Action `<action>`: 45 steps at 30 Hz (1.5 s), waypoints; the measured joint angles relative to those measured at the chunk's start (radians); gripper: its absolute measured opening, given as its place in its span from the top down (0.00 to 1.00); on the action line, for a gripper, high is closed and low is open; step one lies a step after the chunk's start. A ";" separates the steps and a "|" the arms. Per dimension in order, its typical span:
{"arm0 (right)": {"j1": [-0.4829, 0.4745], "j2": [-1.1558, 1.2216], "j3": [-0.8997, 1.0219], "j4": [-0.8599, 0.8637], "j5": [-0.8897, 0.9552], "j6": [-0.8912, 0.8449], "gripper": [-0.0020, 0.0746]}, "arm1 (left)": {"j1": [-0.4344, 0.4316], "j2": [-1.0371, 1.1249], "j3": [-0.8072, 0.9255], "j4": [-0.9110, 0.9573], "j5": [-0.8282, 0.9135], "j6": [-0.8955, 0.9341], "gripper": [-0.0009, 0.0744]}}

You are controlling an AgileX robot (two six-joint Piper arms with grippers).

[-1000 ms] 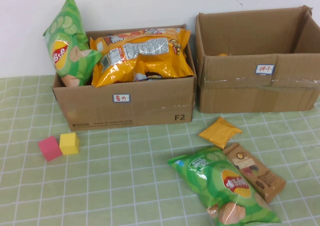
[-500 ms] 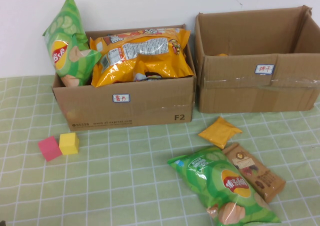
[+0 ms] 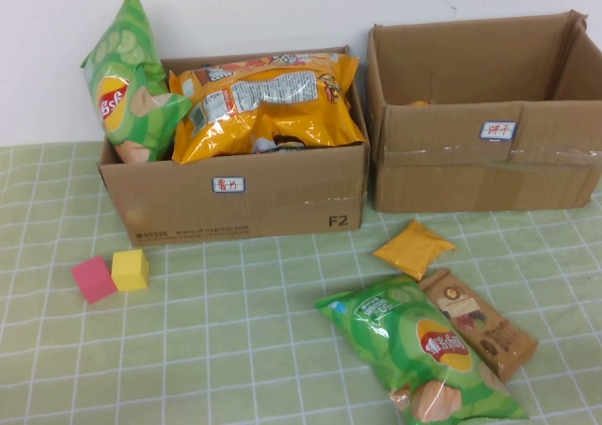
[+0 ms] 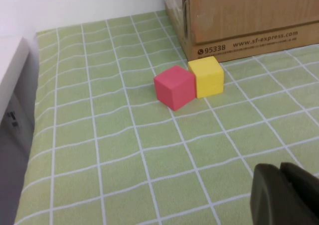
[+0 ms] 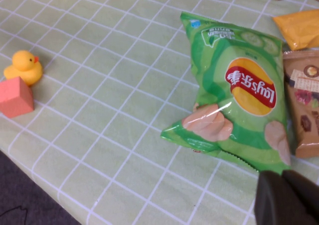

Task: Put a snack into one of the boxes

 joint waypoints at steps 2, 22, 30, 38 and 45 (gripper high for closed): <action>0.000 0.000 0.000 0.000 0.000 0.002 0.97 | -0.002 -0.001 0.000 0.000 0.000 0.000 0.99; 0.000 0.000 0.000 0.000 0.003 0.002 0.97 | -0.002 -0.002 -0.002 -0.045 0.006 0.002 0.99; 0.000 -0.021 0.011 -0.010 -0.140 0.034 0.98 | -0.002 -0.002 -0.002 -0.045 0.006 0.005 0.99; -0.208 -0.296 0.173 -0.012 -0.234 -0.005 0.98 | -0.002 -0.002 -0.002 -0.045 0.006 0.005 0.99; -0.368 -0.492 0.340 -0.012 -0.409 -0.014 0.98 | -0.002 -0.002 -0.002 -0.045 0.006 0.006 0.99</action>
